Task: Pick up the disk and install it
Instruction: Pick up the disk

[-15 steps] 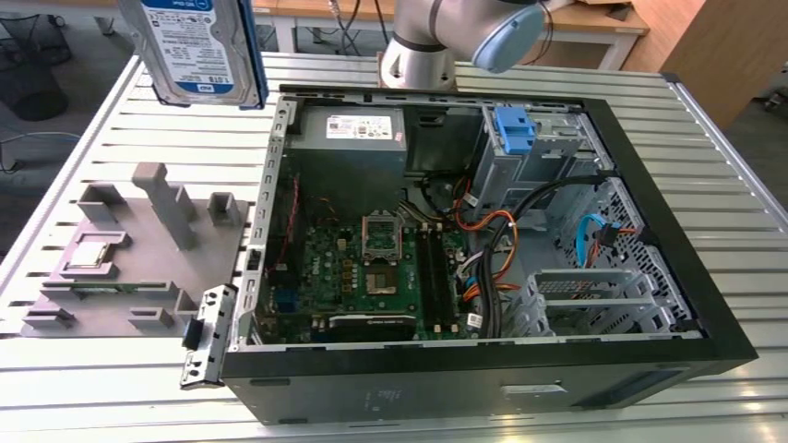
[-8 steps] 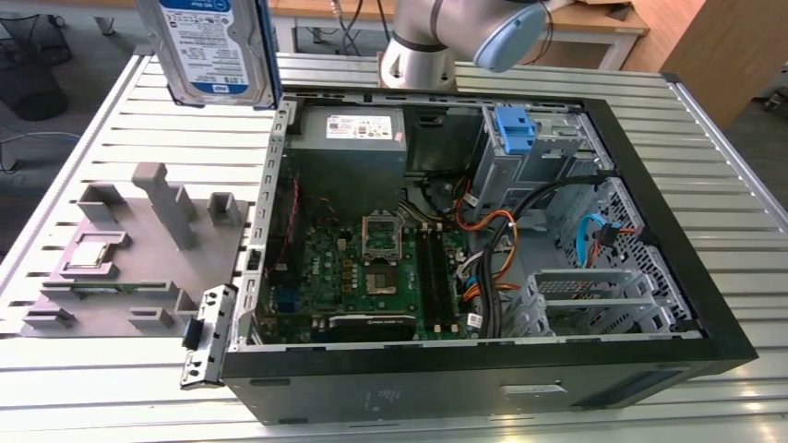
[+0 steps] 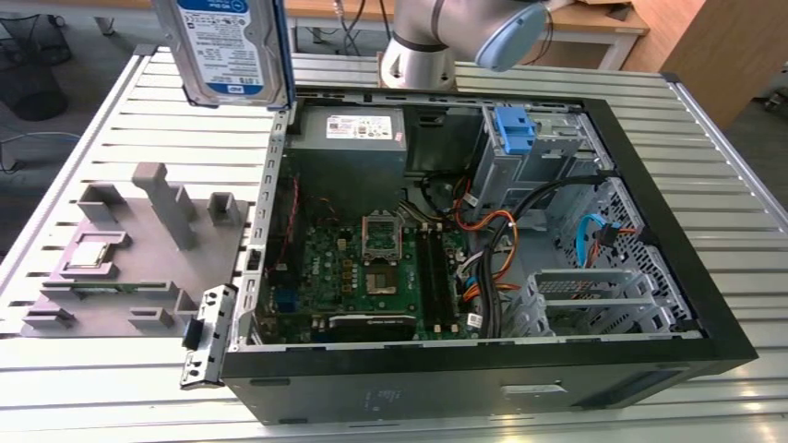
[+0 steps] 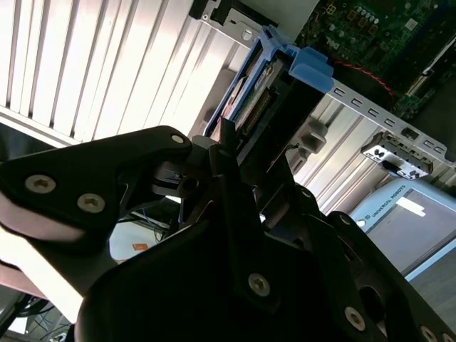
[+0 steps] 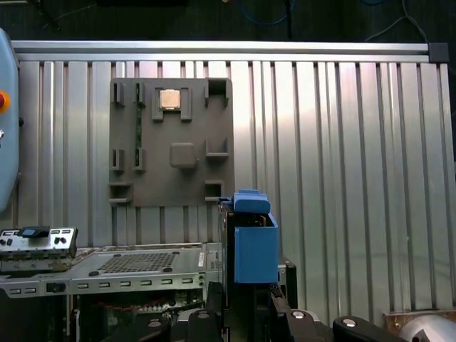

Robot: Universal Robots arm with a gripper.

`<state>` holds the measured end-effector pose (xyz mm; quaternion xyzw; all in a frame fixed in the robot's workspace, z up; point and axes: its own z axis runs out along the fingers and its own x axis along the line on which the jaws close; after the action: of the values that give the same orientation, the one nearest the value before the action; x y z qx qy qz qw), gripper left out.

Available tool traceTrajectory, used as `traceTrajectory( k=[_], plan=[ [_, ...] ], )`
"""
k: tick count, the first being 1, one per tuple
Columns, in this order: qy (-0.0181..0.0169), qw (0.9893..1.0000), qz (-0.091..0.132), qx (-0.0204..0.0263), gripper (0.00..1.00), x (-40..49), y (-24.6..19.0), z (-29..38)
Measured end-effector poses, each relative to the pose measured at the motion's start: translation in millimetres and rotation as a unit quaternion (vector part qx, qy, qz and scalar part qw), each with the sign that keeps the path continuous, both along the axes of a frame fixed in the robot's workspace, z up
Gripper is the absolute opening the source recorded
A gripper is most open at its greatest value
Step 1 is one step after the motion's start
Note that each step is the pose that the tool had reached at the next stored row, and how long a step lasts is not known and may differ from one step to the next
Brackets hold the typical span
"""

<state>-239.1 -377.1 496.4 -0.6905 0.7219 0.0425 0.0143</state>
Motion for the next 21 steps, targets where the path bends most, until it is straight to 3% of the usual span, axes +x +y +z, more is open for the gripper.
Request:
traceTrajectory(
  k=[21],
  plan=[
    [0.0, 1.0, 0.0, 0.0, 0.35, 20.9, 0.0, -0.1]
  ],
)
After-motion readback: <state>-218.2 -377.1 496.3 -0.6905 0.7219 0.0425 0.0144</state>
